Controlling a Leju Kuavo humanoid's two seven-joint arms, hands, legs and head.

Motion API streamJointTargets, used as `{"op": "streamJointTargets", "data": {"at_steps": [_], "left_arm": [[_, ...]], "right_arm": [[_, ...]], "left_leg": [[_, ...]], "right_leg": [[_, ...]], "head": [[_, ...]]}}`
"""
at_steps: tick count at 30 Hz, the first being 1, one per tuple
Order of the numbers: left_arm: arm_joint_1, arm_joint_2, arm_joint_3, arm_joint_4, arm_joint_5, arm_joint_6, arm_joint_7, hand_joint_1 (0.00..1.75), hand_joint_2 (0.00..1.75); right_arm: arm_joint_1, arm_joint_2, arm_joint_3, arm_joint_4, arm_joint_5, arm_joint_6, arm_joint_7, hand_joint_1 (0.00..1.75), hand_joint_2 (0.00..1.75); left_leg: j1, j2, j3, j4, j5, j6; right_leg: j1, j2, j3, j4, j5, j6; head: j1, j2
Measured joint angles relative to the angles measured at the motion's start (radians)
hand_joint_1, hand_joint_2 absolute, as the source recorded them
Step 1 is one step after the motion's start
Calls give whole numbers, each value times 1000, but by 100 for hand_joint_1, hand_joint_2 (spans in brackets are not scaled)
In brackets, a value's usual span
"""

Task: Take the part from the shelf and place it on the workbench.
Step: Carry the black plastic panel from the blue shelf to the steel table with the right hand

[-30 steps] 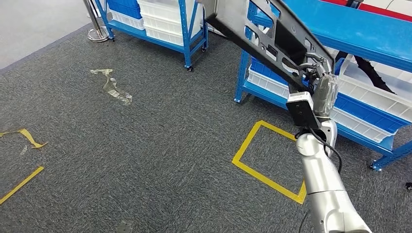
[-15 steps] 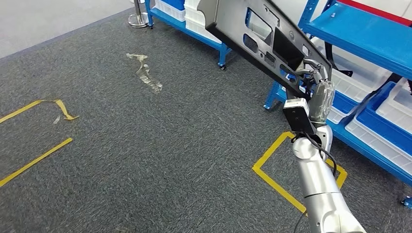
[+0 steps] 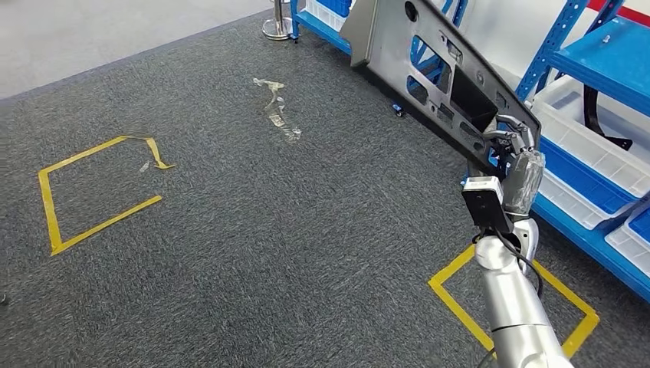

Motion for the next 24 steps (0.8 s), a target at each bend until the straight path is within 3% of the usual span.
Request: {"op": "streamJointTargets", "data": {"at_steps": [1, 2, 4, 5, 6, 8, 10, 11, 13, 15, 17, 19, 20, 22, 24], "left_arm": [[0, 0, 2, 0, 0, 1, 0, 0, 0], [0, 0, 3, 0, 0, 3, 1, 0, 0], [0, -1, 9, 0, 5, 12, 5, 0, 0], [1, -2, 13, 1, 9, 16, 8, 0, 0], [1, -3, 16, 1, 12, 20, 9, 0, 0], [-2, -5, 19, 1, 9, 20, 10, 0, 0], [-10, -10, 19, 1, -1, 14, 10, 0, 0], [-15, -14, 18, 1, -6, 10, 12, 0, 0], [-23, -20, 15, 1, -16, 3, 21, 0, 0], [-33, -23, 11, 1, -27, 1, 32, 0, 0], [-45, -25, 8, 1, -33, 2, 37, 0, 0], [-52, -26, 6, 0, -36, 2, 39, 0, 0], [-53, -26, 4, 0, -36, 2, 39, 0, 0], [-54, -25, 1, 0, -38, 3, 40, 0, 0], [-56, -24, -2, 0, -40, 6, 43, 0, 0]], "right_arm": [[0, 0, -1, -3, 2, 0, 1, 175, 175], [1, -1, -2, -4, 3, 0, 2, 175, 175], [2, -1, -3, -5, 5, 0, 5, 175, 175], [3, -1, -4, -5, 6, -1, 6, 175, 175], [3, 0, -6, -5, 8, -2, 6, 175, 175], [2, -1, -10, -6, 12, -7, 6, 175, 175], [1, -5, -15, -12, 16, -16, 6, 175, 175], [1, -7, -18, -17, 18, -21, 7, 175, 175], [6, -10, -24, -28, 21, -30, 12, 175, 175], [21, -11, -31, -39, 20, -33, 17, 175, 175], [38, -16, -41, -46, 18, -34, 19, 175, 175], [53, -20, -49, -47, 17, -34, 20, 175, 175], [58, -20, -51, -47, 18, -34, 21, 175, 175], [65, -19, -56, -55, 21, -34, 23, 175, 175], [67, -18, -59, -69, 31, -33, 27, 175, 175]], "left_leg": [[0, 31, -30, 60, -32, -5], [3, 48, -65, 130, -63, -9], [10, 57, -110, 218, -85, -16], [13, 61, -106, 209, -71, -18], [16, 69, -81, 161, -43, -20], [17, 120, -6, 28, 9, -19], [14, 155, 33, -42, 26, -12], [10, 152, 34, -46, 25, -7], [7, 123, 34, -50, 28, 6], [7, 96, 36, -54, 33, 22], [7, 68, 34, -56, 38, 35], [5, 37, 31, -56, 41, 40], [5, 22, 31, -55, 42, 40], [4, -7, 31, -55, 45, 38], [3, -34, 28, -53, 49, 30]], "right_leg": [[3, -12, 1, 0, -1, -6], [4, -26, 1, 0, -2, -11], [7, -54, 1, 0, -3, -13], [7, -67, 1, 0, -4, -13], [6, -79, 2, 0, -5, -12], [11, -100, 5, 2, -11, -5], [20, -120, 8, 5, -18, 6], [24, -130, 11, 5, -21, 10], [22, -146, 18, 6, -28, 20], [15, -108, 0, 51, -56, 23], [11, -43, -59, 176, -111, 16], [12, -18, -119, 292, -145, 14], [12, -15, -128, 305, -144, 18], [9, -6, -93, 221, -102, 31], [4, 31, -30, 87, -50, 40]], "head": [[-2, 0], [-4, 0], [-4, 0], [-4, 0], [-4, 0], [-4, 0], [0, 0], [2, 0], [4, 0], [5, 0], [9, 0], [11, 0], [11, 0], [11, 0], [12, 0]]}}
